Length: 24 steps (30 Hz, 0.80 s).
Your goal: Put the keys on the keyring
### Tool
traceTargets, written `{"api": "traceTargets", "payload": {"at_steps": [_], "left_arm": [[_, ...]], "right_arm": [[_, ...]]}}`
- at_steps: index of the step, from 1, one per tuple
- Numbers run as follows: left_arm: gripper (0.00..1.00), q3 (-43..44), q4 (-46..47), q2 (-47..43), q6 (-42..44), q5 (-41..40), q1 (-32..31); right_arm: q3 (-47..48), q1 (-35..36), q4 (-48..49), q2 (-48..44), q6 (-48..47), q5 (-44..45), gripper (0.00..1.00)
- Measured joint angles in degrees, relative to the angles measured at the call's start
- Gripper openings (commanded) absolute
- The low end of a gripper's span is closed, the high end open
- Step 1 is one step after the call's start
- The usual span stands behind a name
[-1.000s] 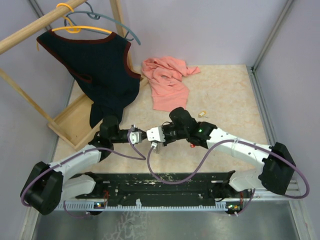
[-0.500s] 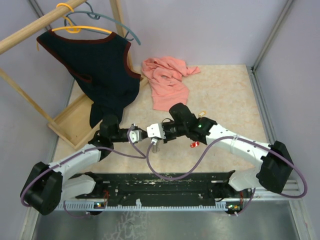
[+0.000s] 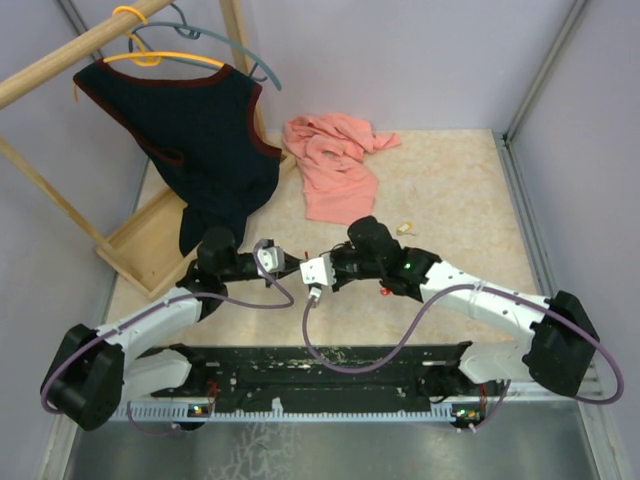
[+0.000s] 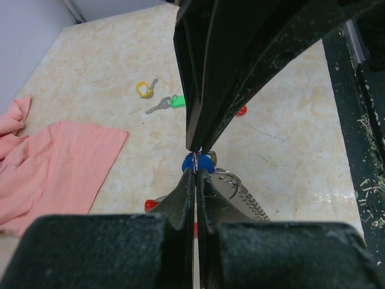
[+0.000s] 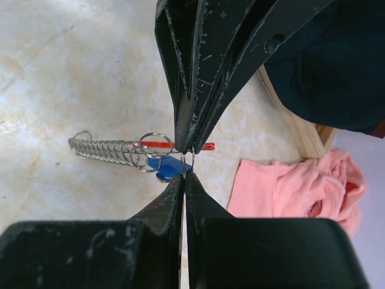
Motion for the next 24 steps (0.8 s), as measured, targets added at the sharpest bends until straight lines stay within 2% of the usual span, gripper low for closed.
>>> {"api": "traceTargets", "payload": {"at_steps": [7, 14, 20, 24], "left_arm": [[0.0, -0.55, 5.6, 0.02, -5.27, -2.03, 0.0], [0.0, -6.56, 19.41, 0.22, -13.53, -4.72, -0.02], [0.15, -9.81, 29.75, 2.67, -17.44, -4.5, -0.17], [0.24, -9.81, 31.65, 3.08, -18.14, -4.02, -0.15]], "right_arm": [[-2.75, 0.24, 4.28, -0.83, -1.4, 3.39, 0.0], [-6.86, 0.61, 11.1, -2.62, -1.86, 4.63, 0.0], [-8.31, 0.94, 12.74, -4.52, -2.12, 4.83, 0.0], [-8.28, 0.85, 12.61, -5.18, -2.82, 5.75, 0.0]]}}
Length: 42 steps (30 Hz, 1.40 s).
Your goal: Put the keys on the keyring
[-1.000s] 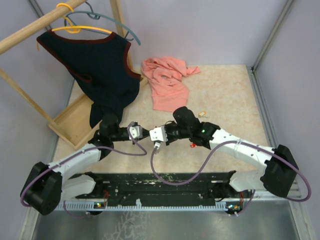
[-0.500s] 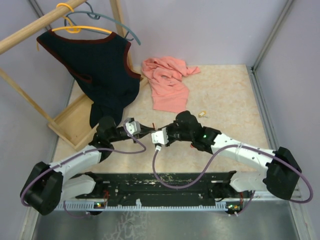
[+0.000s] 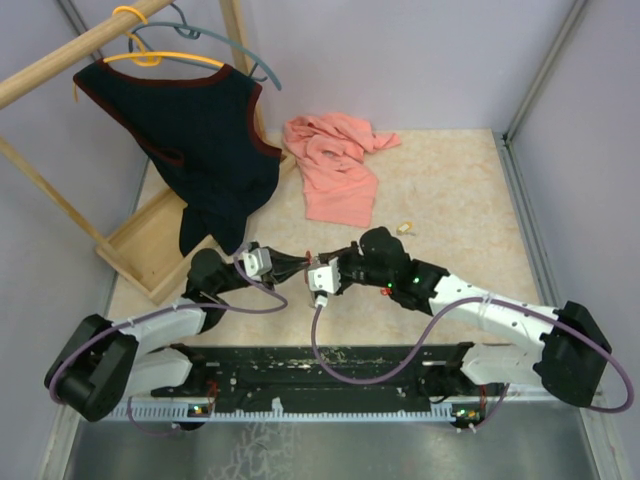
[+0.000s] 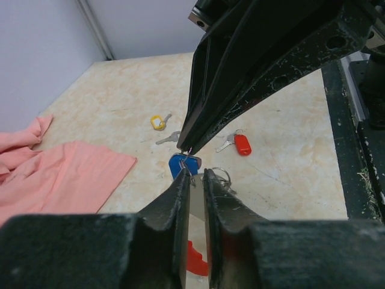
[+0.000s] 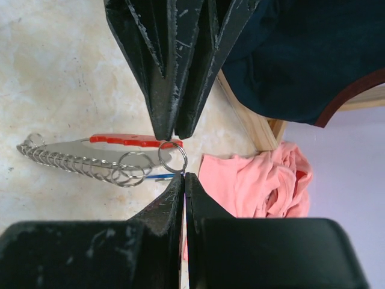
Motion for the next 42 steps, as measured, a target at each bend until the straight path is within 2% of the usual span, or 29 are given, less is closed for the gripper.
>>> {"api": "traceTargets", "payload": {"at_steps": [4, 8, 14, 20, 33, 37, 42], "left_arm": [[0.33, 0.74, -2.69, -0.42, 1.22, 0.37, 0.0], [0.38, 2.6, -7.19, -1.09, 2.67, 0.37, 0.0], [0.4, 4.66, -11.19, -0.96, 3.74, 0.57, -0.02], [0.37, 7.21, -14.67, 1.66, 5.14, 1.86, -0.02], [0.19, 10.25, -18.56, 4.98, 6.45, 4.94, -0.07], [0.01, 11.1, -19.43, 5.97, 6.73, 4.9, -0.07], [0.0, 11.26, -19.65, 6.05, 6.82, 3.96, -0.09]], "right_arm": [[0.0, -0.02, -0.83, -0.09, -0.85, 0.17, 0.0], [0.33, -0.02, -2.36, -0.09, -1.42, 0.17, 0.0], [0.85, -0.02, -3.06, -0.09, -2.01, 0.13, 0.0], [0.85, -0.02, -3.39, -0.09, -2.08, 0.13, 0.0], [1.27, -0.02, -3.65, -0.07, -2.47, -0.17, 0.0], [1.27, 0.02, -4.02, -0.07, -2.47, -0.22, 0.0], [1.27, 0.02, -4.24, -0.07, -2.43, 0.07, 0.0]]}}
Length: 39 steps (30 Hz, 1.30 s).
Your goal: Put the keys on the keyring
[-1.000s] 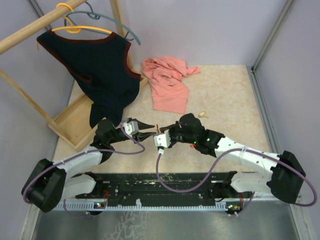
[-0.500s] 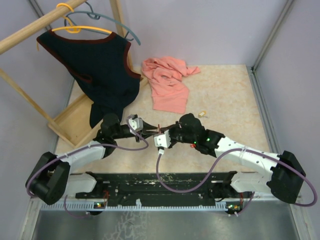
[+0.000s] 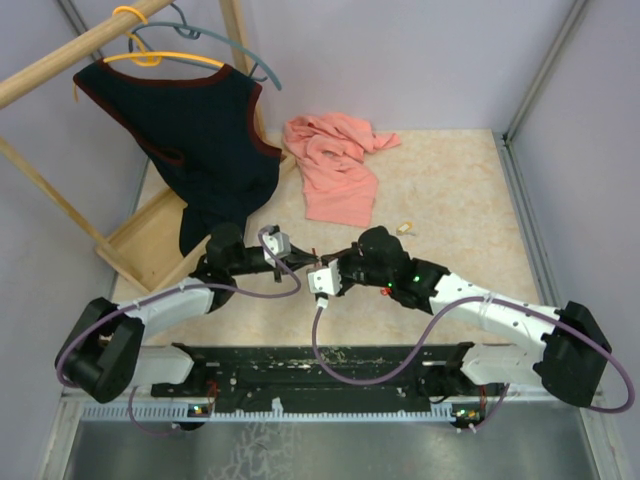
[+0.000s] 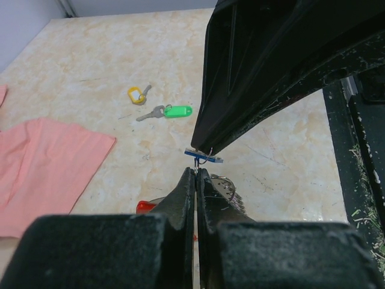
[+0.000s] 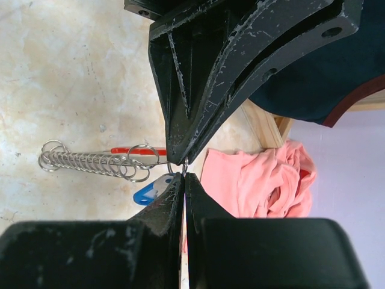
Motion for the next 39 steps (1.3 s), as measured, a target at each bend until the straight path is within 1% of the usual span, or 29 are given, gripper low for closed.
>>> {"api": "traceTargets", "payload": {"at_steps": [5, 12, 20, 27, 30, 33, 34, 37, 39], "left_arm": [[0.0, -0.83, 2.29, -0.39, -2.51, -2.54, -0.11], [0.0, -5.09, 10.49, -0.94, -8.74, -6.56, -0.37], [0.0, -8.48, 18.6, -0.46, -13.7, -9.73, -0.39], [0.0, -10.1, 26.93, 2.43, -17.07, -12.74, -0.74], [0.0, -11.72, 30.71, 3.63, -18.71, -13.88, -0.79], [0.0, -12.04, 32.52, 4.17, -19.47, -14.16, -0.79], [0.02, -12.09, 32.85, 4.2, -19.52, -14.19, -0.79], [0.12, -12.17, 32.76, 4.04, -18.95, -14.1, -0.79], [0.16, -12.13, 31.15, 3.32, -17.84, -13.97, -0.81]], "right_arm": [[-0.83, 0.0, 1.31, -0.48, 0.68, 1.18, 0.0], [-6.21, 0.0, 8.09, -1.55, 2.71, 1.81, 0.0], [-8.09, -0.33, 13.0, -1.27, 4.66, 0.5, 0.0], [-9.49, -0.79, 18.49, 0.55, 6.51, -1.36, 0.0], [-9.73, -0.79, 19.1, 0.83, 6.75, -1.4, 0.0], [-9.88, -1.03, 19.58, 0.81, 6.93, -1.38, 0.0], [-9.88, -1.09, 19.78, 0.76, 6.93, -1.31, 0.0], [-9.88, -1.18, 19.82, 0.55, 6.78, -1.18, 0.0], [-9.88, -1.18, 19.32, 0.33, 6.4, -1.18, 0.0]]}}
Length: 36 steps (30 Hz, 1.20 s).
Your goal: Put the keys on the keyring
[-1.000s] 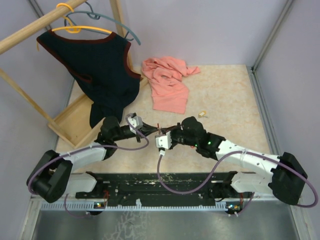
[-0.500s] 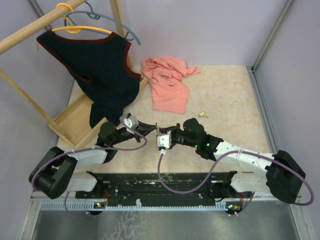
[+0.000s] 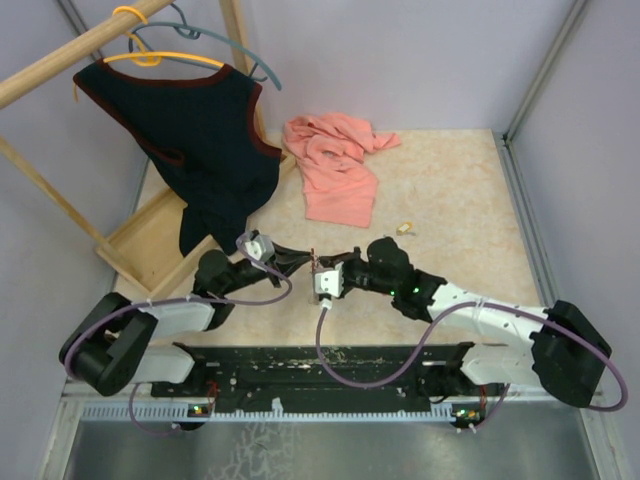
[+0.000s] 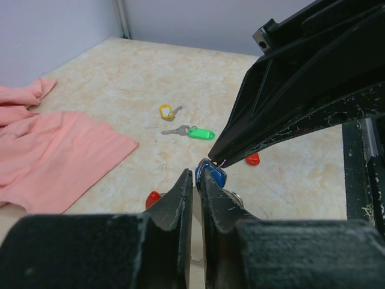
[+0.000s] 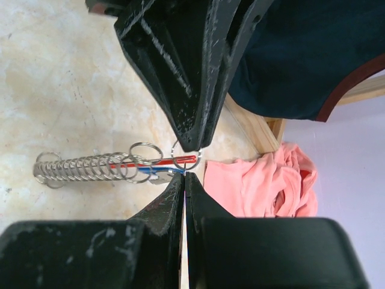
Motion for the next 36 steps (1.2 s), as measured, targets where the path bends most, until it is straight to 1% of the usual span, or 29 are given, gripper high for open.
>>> {"api": "traceTargets", "payload": {"at_steps": [2, 7, 11, 15, 19, 22, 27, 30, 31, 33, 36], "left_arm": [[0.17, 0.57, -3.04, -1.46, 1.62, 0.39, 0.02], [0.3, 4.61, -13.25, -4.5, 6.6, 2.71, 0.02], [0.37, 7.48, -21.64, -6.27, 10.97, 4.46, 0.02], [0.39, 9.4, -28.48, -6.82, 15.08, 5.99, 0.02], [0.39, 11.15, -33.79, -6.82, 18.49, 7.8, 0.02], [0.35, 12.22, -35.95, -6.71, 19.96, 9.18, 0.02], [0.24, 13.81, -37.75, -5.25, 21.4, 11.08, 0.02], [0.15, 14.38, -38.6, -4.2, 21.88, 12.17, 0.02], [0.09, 14.58, -38.82, -3.89, 21.99, 12.41, 0.02], [0.01, 15.28, -39.78, -3.45, 22.58, 13.03, 0.02], [0.0, 15.96, -40.92, -3.21, 23.34, 13.4, 0.02]], "right_arm": [[0.09, -0.02, -1.44, -0.28, -0.57, 0.35, 0.0], [2.71, -0.02, -7.19, -0.37, -2.43, 0.46, 0.0], [4.85, -0.15, -10.4, -0.37, -3.45, 0.37, 0.0], [5.99, -0.17, -13.14, -0.37, -4.09, 0.28, 0.0], [7.21, -0.22, -15.37, -0.24, -4.7, 0.2, 0.0], [7.54, -0.22, -15.78, -0.2, -4.96, 0.09, 0.0], [7.56, -0.24, -16.37, -0.2, -4.98, -0.24, 0.0], [7.58, -0.24, -16.44, -0.2, -4.98, -0.39, 0.0], [7.58, -0.24, -16.46, -0.2, -4.98, -0.44, 0.0], [7.61, -0.24, -16.63, -0.2, -4.98, -0.39, 0.0], [7.61, -0.26, -16.74, -0.2, -5.01, -0.22, 0.0]]}}
